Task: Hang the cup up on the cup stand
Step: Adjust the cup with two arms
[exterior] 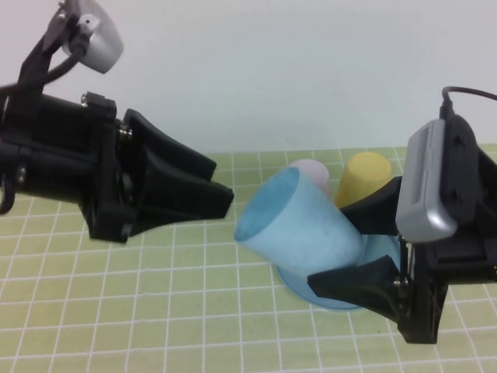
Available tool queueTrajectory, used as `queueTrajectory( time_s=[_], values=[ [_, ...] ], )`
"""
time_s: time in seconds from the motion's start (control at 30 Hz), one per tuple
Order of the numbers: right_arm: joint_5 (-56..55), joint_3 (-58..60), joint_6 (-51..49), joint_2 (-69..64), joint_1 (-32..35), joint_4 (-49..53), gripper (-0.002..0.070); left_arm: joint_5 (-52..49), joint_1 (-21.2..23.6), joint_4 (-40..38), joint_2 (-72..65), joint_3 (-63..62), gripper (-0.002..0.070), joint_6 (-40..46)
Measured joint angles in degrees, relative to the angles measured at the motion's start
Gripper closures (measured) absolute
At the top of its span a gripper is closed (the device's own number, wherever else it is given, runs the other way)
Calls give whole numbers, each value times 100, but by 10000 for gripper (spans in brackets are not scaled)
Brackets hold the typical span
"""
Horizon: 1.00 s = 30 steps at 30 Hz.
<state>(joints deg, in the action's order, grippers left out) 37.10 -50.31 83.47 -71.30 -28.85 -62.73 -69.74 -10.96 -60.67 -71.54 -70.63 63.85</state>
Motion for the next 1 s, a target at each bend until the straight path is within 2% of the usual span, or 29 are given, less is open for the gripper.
queueTrajectory(
  time_s=[0.2, 0.3, 0.67, 0.73, 0.83, 0.87, 1.0],
  values=[
    [105, 0, -93, 0, 0, -424, 171, -8, -592, 447, 27, -3, 297, 57],
    [222, 0, -93, 0, 0, -463, 171, -8, -805, 391, -41, -3, 297, 112],
    [672, 0, -117, -51, 0, -476, 171, -8, -1233, 303, -490, -3, 311, 216],
    [682, 0, -120, -51, 0, -476, 171, -23, -1241, 290, -564, -3, 375, 216],
    [618, 0, -142, -65, 0, -462, 171, -80, -1255, 268, -621, -3, 551, 320],
    [604, 0, -142, -65, 0, -462, 171, -92, -1255, 268, -621, -3, 590, 345],
    [604, 0, -142, -65, 0, -431, 171, -106, -1255, 268, -621, -14, 633, 387]
  ],
)
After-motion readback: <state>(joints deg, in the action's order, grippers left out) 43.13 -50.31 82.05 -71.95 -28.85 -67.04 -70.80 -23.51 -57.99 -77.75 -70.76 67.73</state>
